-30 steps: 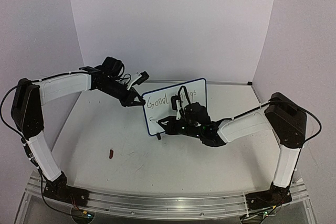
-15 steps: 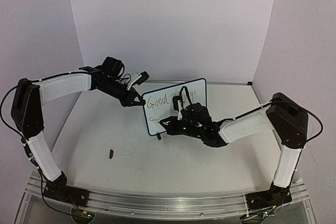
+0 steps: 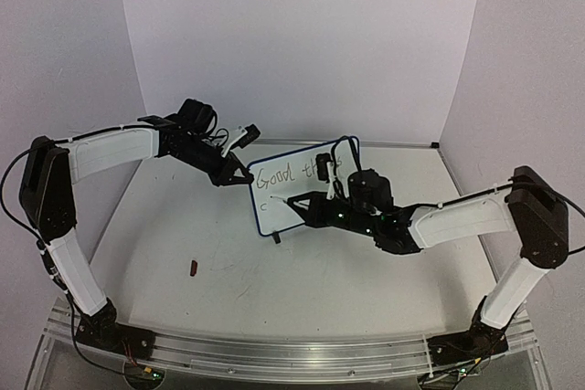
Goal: Write a sentence on the whiteboard
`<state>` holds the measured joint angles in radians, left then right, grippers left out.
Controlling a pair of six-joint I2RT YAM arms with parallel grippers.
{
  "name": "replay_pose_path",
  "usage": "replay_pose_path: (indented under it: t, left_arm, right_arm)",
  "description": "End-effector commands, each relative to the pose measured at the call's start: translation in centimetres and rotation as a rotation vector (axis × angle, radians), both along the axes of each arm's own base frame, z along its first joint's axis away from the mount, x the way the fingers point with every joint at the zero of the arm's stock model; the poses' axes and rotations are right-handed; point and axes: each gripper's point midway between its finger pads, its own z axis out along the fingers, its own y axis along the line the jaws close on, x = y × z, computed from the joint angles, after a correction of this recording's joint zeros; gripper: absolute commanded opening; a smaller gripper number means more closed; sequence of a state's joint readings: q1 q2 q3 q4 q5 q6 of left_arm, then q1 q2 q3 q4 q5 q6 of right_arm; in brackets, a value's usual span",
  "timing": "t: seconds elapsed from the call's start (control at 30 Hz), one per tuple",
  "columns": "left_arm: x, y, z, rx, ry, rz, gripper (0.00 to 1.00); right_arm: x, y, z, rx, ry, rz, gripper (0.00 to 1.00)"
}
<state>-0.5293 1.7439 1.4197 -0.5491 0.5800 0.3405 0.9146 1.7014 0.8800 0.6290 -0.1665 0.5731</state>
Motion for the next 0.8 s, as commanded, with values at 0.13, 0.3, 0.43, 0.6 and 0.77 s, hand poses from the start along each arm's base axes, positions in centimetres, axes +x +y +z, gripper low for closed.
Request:
replay_pose_path:
  t: [0.13,0.3,0.43,0.6,0.77]
  left_arm:
    - [-0.5,1.8,-3.4,0.15,0.031,0.028,0.0]
    - [-0.4,1.8,-3.4,0.151,0.029,0.028,0.0]
    - [-0.4,1.8,-3.3,0.152,0.027,0.028,0.0]
    - [-0.5,1.7,-3.4,0.154,0.026,0.025,0.0]
    - [-0.5,1.7,-3.6,0.157,0.029,0.025,0.0]
  right_arm:
    - [0.3,-0.5,0.9,0.01,-0.019,0.038,0.0]
    - [1.1,0.1,0.3,0.007,-0.009,0.066,0.0]
    - [1.7,0.7,0.2,0.003,-0.011,0.079,0.0]
    - [2.5,1.1,-0.2,-0.006,-0.013,0.064,0.0]
    - [3.3,1.1,-0.6,-0.015,-0.012,0.032,0.0]
